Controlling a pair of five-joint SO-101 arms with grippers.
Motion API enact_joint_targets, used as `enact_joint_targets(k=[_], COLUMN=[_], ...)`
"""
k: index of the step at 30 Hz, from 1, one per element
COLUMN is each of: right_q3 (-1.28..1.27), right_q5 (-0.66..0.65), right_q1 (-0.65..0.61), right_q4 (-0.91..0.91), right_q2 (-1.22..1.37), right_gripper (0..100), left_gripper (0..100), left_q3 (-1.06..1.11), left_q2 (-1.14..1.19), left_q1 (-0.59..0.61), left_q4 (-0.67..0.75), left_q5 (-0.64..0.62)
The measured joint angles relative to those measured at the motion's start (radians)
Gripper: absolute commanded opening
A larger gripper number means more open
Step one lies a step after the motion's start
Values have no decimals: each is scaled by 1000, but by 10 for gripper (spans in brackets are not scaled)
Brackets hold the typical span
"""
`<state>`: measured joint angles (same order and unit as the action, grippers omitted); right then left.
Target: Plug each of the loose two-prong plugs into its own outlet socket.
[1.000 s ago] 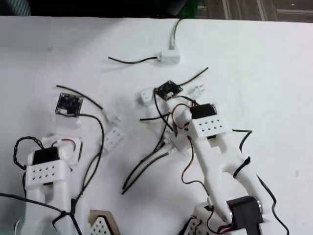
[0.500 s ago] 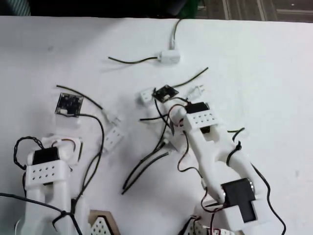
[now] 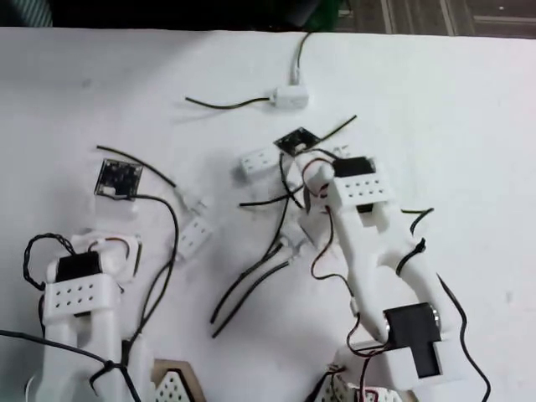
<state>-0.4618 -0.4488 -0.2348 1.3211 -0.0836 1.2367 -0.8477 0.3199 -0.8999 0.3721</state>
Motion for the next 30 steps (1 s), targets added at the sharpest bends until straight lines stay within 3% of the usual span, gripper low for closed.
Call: enact_joint_targets(k=[14,24,30], right_q3=[3,77,138], right_q5=[-3,-6,-8], right_q1=[20,29,69], right_q4=[-6,-57,-58], right_q2=[11,247,304], right_gripper=[113,111,17], left_gripper=[27,27,27], left_q3=[0,0,0], left_q2=[0,0,0], left_q1=[0,0,0], left_q4=[0,0,0], left_q5=[0,0,0])
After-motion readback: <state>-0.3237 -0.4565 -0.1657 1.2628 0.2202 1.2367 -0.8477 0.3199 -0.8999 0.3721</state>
